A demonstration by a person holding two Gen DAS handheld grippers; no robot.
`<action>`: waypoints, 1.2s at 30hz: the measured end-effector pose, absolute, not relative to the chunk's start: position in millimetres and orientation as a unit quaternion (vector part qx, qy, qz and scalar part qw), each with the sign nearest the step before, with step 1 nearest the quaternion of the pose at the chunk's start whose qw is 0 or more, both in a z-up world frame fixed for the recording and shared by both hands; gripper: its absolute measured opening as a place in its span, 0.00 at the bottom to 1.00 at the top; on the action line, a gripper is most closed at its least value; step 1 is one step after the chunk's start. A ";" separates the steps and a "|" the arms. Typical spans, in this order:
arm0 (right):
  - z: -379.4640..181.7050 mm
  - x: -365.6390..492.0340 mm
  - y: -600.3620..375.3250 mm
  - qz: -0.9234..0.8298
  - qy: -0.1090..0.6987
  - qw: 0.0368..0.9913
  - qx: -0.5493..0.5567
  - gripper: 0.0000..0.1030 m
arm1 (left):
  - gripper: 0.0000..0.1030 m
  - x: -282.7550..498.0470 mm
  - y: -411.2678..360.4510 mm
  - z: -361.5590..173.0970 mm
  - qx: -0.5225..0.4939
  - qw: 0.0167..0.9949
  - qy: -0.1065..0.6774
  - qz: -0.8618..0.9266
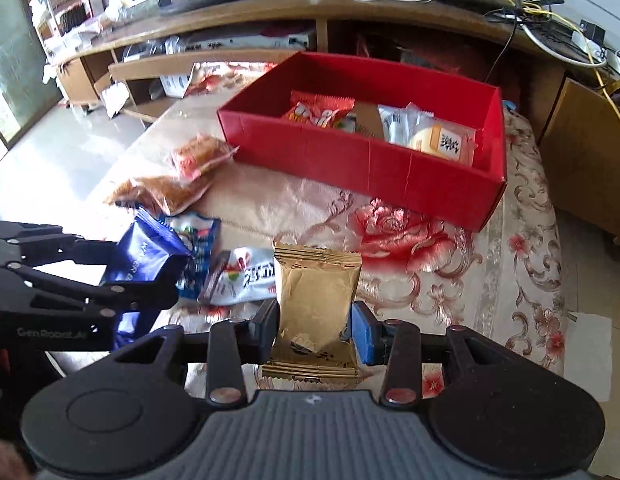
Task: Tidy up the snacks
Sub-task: 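Lift the blue wafer packet with the left tool while the right tool lifts the gold packet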
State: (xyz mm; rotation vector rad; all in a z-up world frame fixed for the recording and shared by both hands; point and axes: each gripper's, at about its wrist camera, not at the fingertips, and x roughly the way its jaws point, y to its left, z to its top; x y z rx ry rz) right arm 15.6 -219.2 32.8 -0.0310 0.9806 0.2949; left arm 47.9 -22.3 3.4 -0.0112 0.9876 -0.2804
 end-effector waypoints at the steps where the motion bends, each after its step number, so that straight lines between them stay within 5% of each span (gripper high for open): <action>1: 34.1 16.5 -219.7 0.141 0.468 0.872 -0.012 0.36 | 0.68 49.9 -23.8 4.4 -0.006 0.872 0.471 -0.134; 36: 73.8 105.4 -256.5 0.109 0.409 0.904 0.062 0.36 | 0.68 154.8 -66.9 36.4 -0.025 0.898 0.413 -0.146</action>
